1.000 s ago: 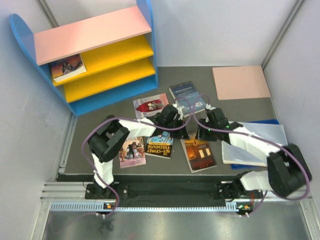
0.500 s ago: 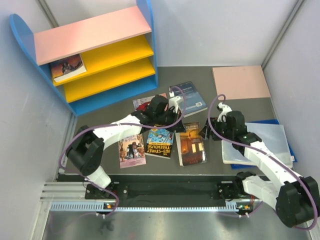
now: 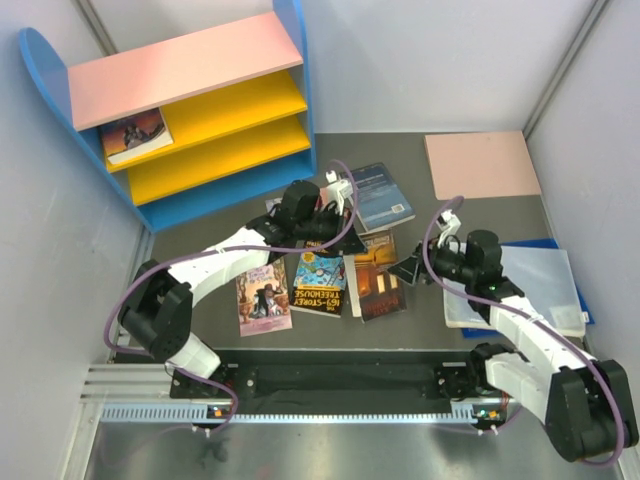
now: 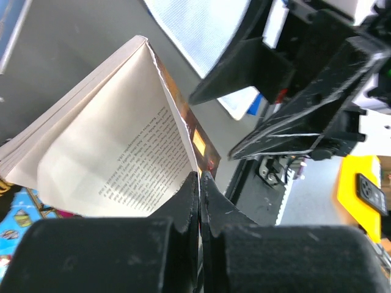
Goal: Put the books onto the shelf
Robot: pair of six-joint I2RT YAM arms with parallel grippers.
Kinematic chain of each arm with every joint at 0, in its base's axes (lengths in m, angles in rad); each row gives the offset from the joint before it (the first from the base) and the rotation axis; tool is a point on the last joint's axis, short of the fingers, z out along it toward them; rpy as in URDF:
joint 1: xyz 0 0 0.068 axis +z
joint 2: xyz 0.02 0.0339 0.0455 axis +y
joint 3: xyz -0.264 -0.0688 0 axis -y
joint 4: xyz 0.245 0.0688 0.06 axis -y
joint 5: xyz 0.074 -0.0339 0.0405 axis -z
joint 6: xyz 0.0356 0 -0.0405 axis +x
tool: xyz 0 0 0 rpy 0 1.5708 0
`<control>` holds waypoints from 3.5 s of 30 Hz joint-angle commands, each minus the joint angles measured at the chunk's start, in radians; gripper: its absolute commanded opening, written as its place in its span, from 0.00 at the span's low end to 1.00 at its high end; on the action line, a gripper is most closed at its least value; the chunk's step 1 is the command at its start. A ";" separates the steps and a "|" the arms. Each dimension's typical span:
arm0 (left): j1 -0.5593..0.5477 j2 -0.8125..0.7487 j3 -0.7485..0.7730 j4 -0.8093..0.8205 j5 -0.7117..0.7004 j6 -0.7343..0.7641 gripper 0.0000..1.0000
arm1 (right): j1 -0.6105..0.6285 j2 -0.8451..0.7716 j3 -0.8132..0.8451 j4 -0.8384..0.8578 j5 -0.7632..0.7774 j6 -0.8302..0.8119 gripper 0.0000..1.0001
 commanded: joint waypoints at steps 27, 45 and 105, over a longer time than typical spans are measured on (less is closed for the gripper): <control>0.029 0.031 -0.024 0.123 0.032 -0.031 0.04 | -0.006 0.457 -0.003 1.068 -0.431 0.422 0.00; 0.117 -0.286 -0.198 0.085 -0.382 -0.020 0.99 | 0.002 0.348 0.453 0.267 -0.271 0.048 0.00; 0.126 -0.337 -0.242 0.562 -0.195 -0.228 0.00 | 0.014 0.411 0.664 0.241 -0.307 0.146 0.29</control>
